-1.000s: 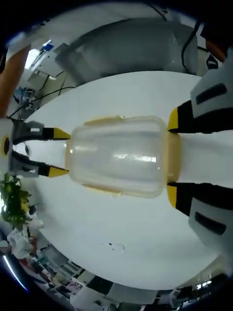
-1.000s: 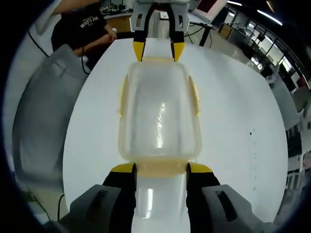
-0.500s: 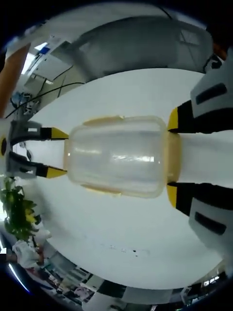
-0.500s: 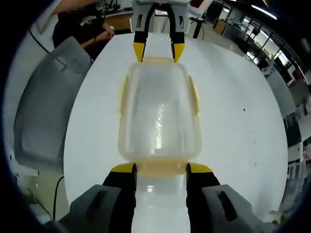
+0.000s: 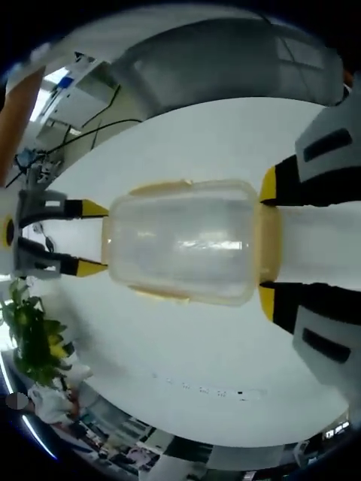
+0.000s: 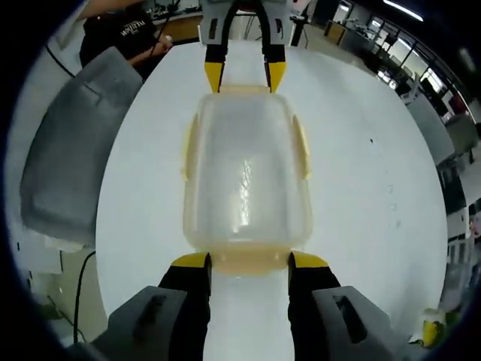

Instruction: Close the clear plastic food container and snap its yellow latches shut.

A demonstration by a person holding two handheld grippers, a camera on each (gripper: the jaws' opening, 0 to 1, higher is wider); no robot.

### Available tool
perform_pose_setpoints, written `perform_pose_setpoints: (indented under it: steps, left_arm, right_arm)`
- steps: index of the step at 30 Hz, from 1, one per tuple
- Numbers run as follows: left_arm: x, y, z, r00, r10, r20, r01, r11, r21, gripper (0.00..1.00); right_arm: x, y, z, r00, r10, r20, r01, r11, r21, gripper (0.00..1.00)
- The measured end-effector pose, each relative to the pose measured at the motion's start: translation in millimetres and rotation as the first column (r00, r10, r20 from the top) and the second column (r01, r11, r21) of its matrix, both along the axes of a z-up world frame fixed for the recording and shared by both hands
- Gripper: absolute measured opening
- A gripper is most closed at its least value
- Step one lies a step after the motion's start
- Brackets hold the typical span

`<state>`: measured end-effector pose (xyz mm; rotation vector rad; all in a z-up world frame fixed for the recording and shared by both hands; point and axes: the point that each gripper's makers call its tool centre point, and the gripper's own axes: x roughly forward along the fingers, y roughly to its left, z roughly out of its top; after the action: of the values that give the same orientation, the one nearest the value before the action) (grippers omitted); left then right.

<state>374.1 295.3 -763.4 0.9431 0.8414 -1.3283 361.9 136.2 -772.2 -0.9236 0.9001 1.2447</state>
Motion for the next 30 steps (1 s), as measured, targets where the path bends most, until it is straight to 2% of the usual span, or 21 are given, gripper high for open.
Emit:
perform_pose_setpoints:
  steps: [11, 25, 27, 30]
  left_arm:
    - [2.5, -16, -9.2, 0.999, -0.024, 0.03, 0.024, 1.0, 0.008, 0.34]
    - [6.4, -24, -15.9, 0.999, -0.03, 0.035, 0.03, 1.0, 0.0, 0.34]
    - [4.1, -24, -20.0, 0.999, -0.03, 0.026, 0.03, 0.999, 0.02, 0.35]
    - [3.2, -23, -19.8, 0.999, -0.03, 0.02, 0.029, 0.999, 0.014, 0.35]
  right_arm:
    - [-1, -15, -8.4, 1.0, -0.007, -0.012, 0.007, 1.0, -0.02, 0.37]
    - [2, -24, -15.3, 1.0, -0.007, -0.023, 0.006, 0.999, -0.033, 0.38]
    - [1, -22, -15.6, 0.999, -0.004, -0.032, 0.003, 1.0, -0.028, 0.38]
    - [0, -23, -16.2, 0.999, -0.004, -0.036, 0.003, 0.999, -0.032, 0.38]
